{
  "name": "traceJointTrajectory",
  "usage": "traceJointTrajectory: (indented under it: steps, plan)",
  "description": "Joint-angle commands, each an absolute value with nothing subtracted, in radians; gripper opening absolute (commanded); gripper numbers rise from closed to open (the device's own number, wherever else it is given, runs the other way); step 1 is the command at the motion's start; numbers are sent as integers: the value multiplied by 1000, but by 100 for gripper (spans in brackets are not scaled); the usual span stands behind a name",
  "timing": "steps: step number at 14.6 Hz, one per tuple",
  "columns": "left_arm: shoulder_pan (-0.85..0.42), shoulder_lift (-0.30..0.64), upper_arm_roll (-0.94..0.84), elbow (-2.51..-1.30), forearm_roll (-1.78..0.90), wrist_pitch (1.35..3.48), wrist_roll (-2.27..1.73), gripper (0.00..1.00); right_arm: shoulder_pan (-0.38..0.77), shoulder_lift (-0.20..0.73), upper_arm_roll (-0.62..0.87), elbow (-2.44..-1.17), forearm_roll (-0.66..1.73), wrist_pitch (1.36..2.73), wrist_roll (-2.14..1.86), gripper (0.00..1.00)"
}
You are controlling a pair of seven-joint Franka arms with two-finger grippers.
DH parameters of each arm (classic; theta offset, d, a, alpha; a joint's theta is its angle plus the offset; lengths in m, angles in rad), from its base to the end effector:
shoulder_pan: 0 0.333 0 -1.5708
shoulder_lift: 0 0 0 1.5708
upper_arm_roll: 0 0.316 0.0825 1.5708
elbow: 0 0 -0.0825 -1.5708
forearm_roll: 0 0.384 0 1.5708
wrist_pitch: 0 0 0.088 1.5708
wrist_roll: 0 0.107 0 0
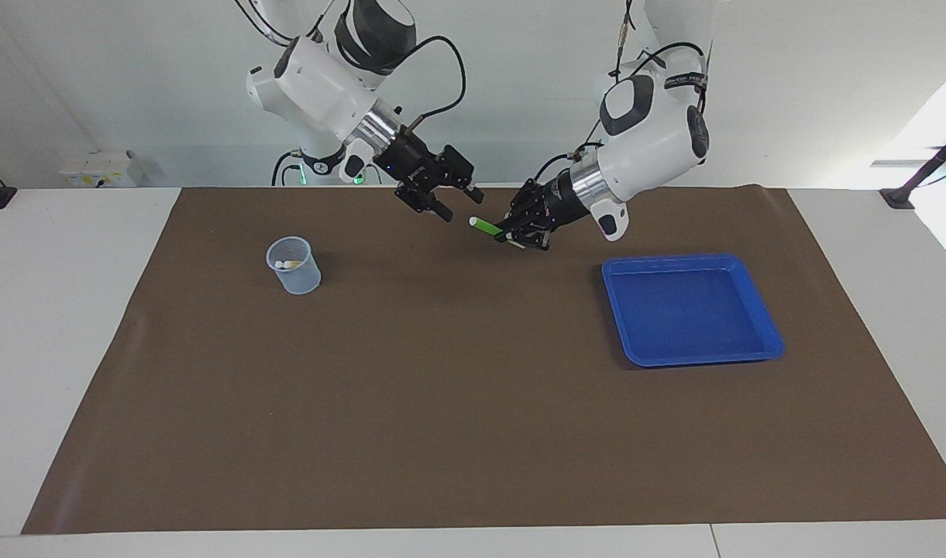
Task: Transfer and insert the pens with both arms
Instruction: 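Grasp the green pen with the right gripper, open the left gripper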
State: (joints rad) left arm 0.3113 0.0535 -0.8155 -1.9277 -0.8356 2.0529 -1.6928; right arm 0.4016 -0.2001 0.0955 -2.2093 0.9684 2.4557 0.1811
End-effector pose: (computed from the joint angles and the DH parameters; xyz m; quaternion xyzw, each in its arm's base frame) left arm 0.4954 -0.3115 0.4937 0.6535 0.6506 -0.3261 0.2084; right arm 0.4617 0.2529 0.5117 -0.9004 0.1453 -0.0680 0.4044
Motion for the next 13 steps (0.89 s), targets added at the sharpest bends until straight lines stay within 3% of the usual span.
traceJointTrajectory:
  steps: [1, 6, 8, 13]
  plan:
    - [288, 14, -810, -1954, -882, 2086, -1710, 0, 408, -195, 98, -2210, 994, 2493, 169, 72]
    - [269, 12, -828, -1954, -881, 2085, -1718, 0, 407, -163, 98, -2186, 994, 2496, 169, 68]
    - [267, 12, -830, -1954, -882, 2086, -1717, 0, 407, -164, 98, -2186, 994, 2493, 169, 62]
    - [267, 12, -830, -1954, -881, 2086, -1718, 0, 407, -169, 98, -2186, 994, 2459, 170, 63]
